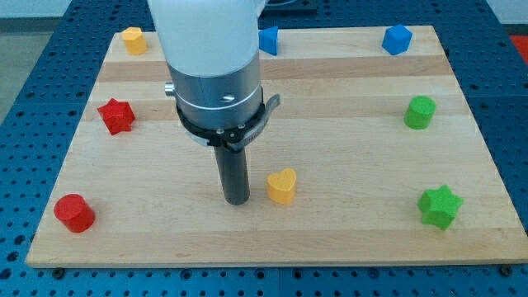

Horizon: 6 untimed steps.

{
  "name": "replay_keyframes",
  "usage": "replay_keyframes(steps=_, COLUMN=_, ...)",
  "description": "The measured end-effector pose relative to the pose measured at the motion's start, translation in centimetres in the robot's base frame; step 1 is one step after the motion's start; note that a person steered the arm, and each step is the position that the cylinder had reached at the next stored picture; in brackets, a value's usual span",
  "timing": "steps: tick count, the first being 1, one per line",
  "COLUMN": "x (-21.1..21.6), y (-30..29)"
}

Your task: Slide the yellow heart towards the green star

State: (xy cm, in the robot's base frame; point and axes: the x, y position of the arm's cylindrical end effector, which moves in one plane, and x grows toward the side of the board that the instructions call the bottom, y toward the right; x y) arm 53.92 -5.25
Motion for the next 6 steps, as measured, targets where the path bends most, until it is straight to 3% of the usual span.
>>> replay_keyframes(steps=6, x=-1.4, y=13.4)
